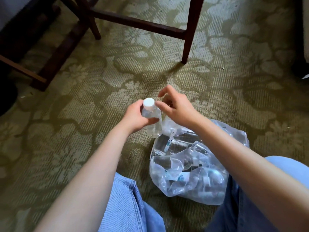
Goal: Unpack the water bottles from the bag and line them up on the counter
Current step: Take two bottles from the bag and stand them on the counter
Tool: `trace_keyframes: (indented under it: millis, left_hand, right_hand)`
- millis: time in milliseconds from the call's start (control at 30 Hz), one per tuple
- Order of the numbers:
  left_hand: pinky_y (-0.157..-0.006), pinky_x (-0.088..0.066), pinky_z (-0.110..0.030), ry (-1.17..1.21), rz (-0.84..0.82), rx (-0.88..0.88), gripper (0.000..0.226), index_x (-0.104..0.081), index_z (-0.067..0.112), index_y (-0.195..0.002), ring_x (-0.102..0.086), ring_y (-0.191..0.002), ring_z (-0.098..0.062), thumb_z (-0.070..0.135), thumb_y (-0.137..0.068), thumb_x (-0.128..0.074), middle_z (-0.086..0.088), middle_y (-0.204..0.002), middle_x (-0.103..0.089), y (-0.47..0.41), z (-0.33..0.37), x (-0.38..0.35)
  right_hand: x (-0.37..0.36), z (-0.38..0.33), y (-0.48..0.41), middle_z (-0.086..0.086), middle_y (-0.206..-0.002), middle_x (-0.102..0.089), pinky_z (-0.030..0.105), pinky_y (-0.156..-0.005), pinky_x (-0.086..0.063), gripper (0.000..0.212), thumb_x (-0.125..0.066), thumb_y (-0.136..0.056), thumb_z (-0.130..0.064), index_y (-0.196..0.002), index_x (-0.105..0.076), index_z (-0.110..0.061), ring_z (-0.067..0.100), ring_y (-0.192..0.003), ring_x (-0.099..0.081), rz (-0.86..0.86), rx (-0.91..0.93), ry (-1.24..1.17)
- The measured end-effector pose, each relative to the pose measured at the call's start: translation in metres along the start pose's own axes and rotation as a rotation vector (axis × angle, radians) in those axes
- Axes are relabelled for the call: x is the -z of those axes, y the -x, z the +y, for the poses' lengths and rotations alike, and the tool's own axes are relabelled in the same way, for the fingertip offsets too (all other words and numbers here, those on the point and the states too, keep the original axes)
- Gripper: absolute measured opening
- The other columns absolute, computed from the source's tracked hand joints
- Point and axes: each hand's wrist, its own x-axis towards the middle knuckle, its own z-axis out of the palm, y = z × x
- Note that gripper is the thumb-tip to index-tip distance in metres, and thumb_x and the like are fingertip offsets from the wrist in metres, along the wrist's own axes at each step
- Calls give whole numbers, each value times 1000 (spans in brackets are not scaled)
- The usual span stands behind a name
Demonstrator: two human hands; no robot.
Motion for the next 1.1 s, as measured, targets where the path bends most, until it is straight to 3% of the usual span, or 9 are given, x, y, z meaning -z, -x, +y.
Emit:
trace_keyframes:
  millis: [67, 167, 267, 367, 433, 533, 767, 933, 1100]
  left_hand:
    - [-78, -48, -31, -27, 66, 25, 51, -54, 19, -102, -60, -94, -21, 12, -63, -84, -2, -100, -63, -1, -8, 10]
    - [-75, -40, -26, -103, 91, 73, 50, -52, 19, -99, -55, -91, -18, 12, -62, -85, -1, -98, -60, 3, -23, 24]
    - [-68, -37, -25, -190, 113, 128, 46, -50, 17, -89, -51, -84, -18, 20, -61, -87, -2, -92, -58, 6, -38, 31]
    - [-56, -34, -26, -329, 108, 189, 42, -46, 15, -79, -50, -78, -19, 30, -67, -83, -3, -86, -57, 10, -54, 32]
    - [-61, -37, -26, -430, 75, 211, 39, -46, 14, -83, -51, -80, -21, 33, -73, -78, -6, -90, -57, 12, -62, 31]
    - [-71, -43, -32, -582, -12, 223, 41, -48, 11, -100, -56, -92, -30, 36, -79, -72, -14, -106, -59, 14, -70, 27]
    - [-70, -42, -35, -851, -156, 168, 53, -42, 8, -113, -58, -100, -33, 43, -82, -67, -13, -112, -61, 14, -72, 21]
    - [-68, -40, -34, -817, -138, 185, 49, -45, 9, -106, -55, -91, -29, 37, -76, -74, -12, -108, -61, 16, -70, 26]
    - [-62, -38, -32, -822, -155, 192, 42, -41, 14, -91, -49, -80, -24, 32, -74, -75, -5, -91, -55, 18, -67, 28]
  right_hand:
    - [-4, 19, -5, 7, -88, -69, 36, -75, -52, 11, -57, -93, -12, -100, -62, -6, 21, -78, -62, -45, -39, 86]
    - [-38, 49, 4, 6, -103, -71, 37, -87, -52, 26, -54, -86, -5, -106, -67, -12, 23, -95, -65, -419, -40, 371]
    - [-77, 75, 16, 10, -116, -61, 35, -88, -48, 42, -52, -84, -9, -125, -55, -12, 27, -109, -57, -700, 50, 681]
    - [-102, 94, 19, 7, -110, -61, 35, -88, -44, 32, -57, -83, -18, -114, -62, -13, 25, -106, -56, -658, 302, 1023]
    - [-109, 93, 17, 3, -101, -66, 37, -95, -44, 23, -64, -82, -21, -104, -68, -16, 22, -99, -61, -537, 369, 1151]
    - [-113, 95, 14, 8, -115, -61, 55, -117, -4, 32, -47, -94, -12, -126, -51, -9, 28, -119, -52, -660, 297, 1283]
    - [-91, 100, 8, 4, -104, -65, 47, -119, -2, 43, -44, -95, -10, -138, -40, -11, 25, -111, -57, -697, 322, 1173]
    - [-72, 85, 14, -1, -100, -65, 45, -120, -2, 26, -59, -80, -14, -105, -61, -14, 21, -106, -58, -713, 325, 1083]
    - [-66, 74, 13, -4, -109, -63, 39, -110, -29, 55, -70, -71, -42, -119, -56, -21, 19, -108, -56, -690, 248, 943]
